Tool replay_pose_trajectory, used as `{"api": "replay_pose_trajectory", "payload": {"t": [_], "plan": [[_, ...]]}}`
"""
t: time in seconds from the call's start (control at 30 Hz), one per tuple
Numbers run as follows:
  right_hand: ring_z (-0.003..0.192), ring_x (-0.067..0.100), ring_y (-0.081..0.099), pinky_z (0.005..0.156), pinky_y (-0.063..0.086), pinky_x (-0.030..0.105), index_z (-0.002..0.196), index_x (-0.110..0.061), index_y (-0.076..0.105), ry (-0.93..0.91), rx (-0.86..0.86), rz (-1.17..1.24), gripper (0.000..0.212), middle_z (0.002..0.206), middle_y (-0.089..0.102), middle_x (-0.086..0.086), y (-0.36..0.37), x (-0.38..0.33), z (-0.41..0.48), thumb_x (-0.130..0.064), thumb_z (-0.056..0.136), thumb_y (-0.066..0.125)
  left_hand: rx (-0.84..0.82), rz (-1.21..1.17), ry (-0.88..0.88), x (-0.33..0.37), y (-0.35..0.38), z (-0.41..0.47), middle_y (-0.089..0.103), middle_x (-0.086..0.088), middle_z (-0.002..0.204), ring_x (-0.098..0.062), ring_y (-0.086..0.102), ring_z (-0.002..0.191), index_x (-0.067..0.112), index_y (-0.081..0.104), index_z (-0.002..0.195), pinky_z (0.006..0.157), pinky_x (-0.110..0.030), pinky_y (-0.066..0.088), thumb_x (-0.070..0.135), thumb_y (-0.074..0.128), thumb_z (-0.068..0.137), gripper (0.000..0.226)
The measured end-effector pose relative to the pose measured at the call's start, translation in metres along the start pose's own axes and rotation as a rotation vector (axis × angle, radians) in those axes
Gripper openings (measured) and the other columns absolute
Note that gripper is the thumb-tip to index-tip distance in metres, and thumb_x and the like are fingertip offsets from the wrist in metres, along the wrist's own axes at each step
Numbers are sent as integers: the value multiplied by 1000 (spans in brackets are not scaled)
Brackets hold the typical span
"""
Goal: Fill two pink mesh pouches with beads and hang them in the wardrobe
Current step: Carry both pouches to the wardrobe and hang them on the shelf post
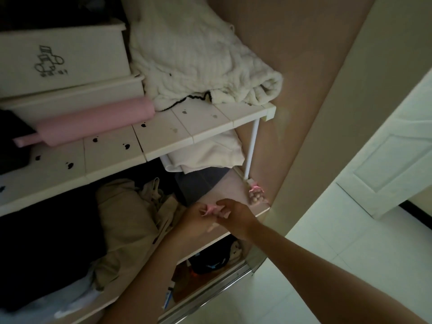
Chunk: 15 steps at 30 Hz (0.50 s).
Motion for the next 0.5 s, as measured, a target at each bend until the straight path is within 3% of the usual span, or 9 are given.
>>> {"api": "replay_pose_trajectory", "payload": {"t": [0.1, 0.2, 0.33, 0.4, 0.5], "plan": [[97, 10, 63, 71, 41, 12, 139, -27, 56, -98, 50, 12, 50, 105, 67, -12, -28, -6, -20, -34, 92, 73, 6, -104, 28, 23, -2, -18, 63, -5, 60, -20, 59, 60, 10, 65, 72, 64, -30, 44, 37, 65, 77, 28], [92, 9, 61, 76, 40, 11, 137, -27, 56, -242, 161, 25, 45, 103, 66, -10, -63, -18, -50, -30, 95, 70, 66, -247, 116, 55, 4, -44, 66, -3, 63, -16, 59, 61, 9, 67, 76, 63, -27, 45, 25, 62, 95, 25], [93, 6, 62, 89, 50, 21, 131, -25, 61, -538, 321, 80, 42, 116, 60, -8, -111, -36, -100, -22, 89, 68, 211, -362, 253, 124, 8, -91, 68, -5, 75, -8, 63, 63, 12, 67, 91, 55, -19, 52, 19, 62, 97, 10], [103, 10, 60, 91, 47, 14, 130, -17, 62, -695, 387, 52, 49, 123, 56, 0, -135, -48, -122, -20, 81, 62, 305, -405, 295, 156, 10, -116, 72, -9, 88, -10, 69, 71, 17, 65, 97, 60, -22, 57, 17, 65, 94, 3], [115, 15, 56, 93, 46, 10, 135, -12, 56, -822, 428, -14, 59, 132, 50, 7, -170, -70, -153, -4, 79, 71, 365, -367, 353, 197, 10, -149, 75, -10, 89, -22, 74, 84, 27, 70, 82, 75, -36, 62, 28, 68, 91, 9]]}}
Point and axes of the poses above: each hand's wrist, its own z-axis towards the middle knuckle, its own y-axis out of the palm, x = y × z, the point moved 4 cm from there along z, towards the middle knuckle
